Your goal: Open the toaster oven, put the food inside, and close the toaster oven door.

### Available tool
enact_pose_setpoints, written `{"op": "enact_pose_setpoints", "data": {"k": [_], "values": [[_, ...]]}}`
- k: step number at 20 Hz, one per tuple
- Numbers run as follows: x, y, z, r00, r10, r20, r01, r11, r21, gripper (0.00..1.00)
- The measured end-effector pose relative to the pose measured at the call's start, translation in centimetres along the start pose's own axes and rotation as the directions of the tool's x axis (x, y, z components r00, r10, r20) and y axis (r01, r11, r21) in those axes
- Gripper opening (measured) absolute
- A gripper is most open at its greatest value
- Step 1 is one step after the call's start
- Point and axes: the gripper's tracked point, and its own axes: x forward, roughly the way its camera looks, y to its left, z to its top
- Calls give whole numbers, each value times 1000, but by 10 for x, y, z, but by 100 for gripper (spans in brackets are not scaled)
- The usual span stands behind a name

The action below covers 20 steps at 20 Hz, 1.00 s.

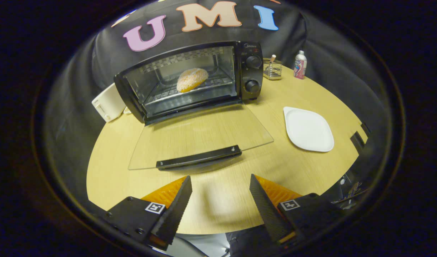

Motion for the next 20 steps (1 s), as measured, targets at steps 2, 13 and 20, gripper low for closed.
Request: {"op": "enact_pose_setpoints", "data": {"k": [2,13,20], "values": [[5,0,-6,1000,4,-14,-5,999,-34,100],[38,13,-1,999,8,-32,-12,993,-118,100],[20,16,16,1000,16,11,-15,994,-105,100]]}}
